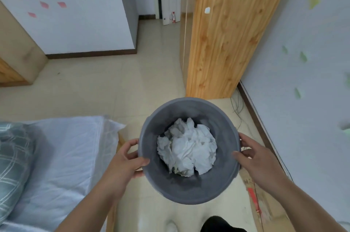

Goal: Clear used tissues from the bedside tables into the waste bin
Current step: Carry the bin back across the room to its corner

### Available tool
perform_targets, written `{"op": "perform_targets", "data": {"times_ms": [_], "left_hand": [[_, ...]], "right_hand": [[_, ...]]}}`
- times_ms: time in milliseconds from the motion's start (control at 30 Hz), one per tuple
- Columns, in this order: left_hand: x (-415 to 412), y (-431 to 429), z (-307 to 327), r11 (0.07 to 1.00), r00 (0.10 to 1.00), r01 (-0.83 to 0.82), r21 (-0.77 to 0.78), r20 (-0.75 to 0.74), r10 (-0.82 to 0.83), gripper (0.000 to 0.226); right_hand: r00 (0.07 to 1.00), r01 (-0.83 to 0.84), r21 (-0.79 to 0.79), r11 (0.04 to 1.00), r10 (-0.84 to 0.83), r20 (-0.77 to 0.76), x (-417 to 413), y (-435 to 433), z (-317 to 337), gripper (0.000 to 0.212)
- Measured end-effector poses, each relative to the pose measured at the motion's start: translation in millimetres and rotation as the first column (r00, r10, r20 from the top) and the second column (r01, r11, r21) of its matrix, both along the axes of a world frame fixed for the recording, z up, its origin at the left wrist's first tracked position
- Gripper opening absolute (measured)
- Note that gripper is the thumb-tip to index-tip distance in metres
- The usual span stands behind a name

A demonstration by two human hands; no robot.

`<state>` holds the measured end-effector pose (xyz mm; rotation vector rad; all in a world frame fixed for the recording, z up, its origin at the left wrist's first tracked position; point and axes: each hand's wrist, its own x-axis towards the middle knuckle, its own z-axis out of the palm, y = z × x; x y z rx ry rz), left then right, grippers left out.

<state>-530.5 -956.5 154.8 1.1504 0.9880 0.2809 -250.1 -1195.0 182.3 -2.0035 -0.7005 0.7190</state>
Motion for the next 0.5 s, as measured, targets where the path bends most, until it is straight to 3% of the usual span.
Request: {"op": "perform_targets", "data": {"times_ms": [200, 500], "left_hand": [[115, 105, -1, 1.000, 1.000, 0.026, 0.017, 0.007, -0.026, 0.057], [200, 263, 9, 0.980, 0.980, -0.199, 0.014, 0.001, 0.199, 0.055]], "right_hand": [[0.999, 0.001, 0.032, 0.999, -0.002, 0.042, 107, 100, -3, 0.064], [0.968, -0.250, 0.051, 0.967, 0.252, -0.021, 248, 330, -5, 0.057]]}}
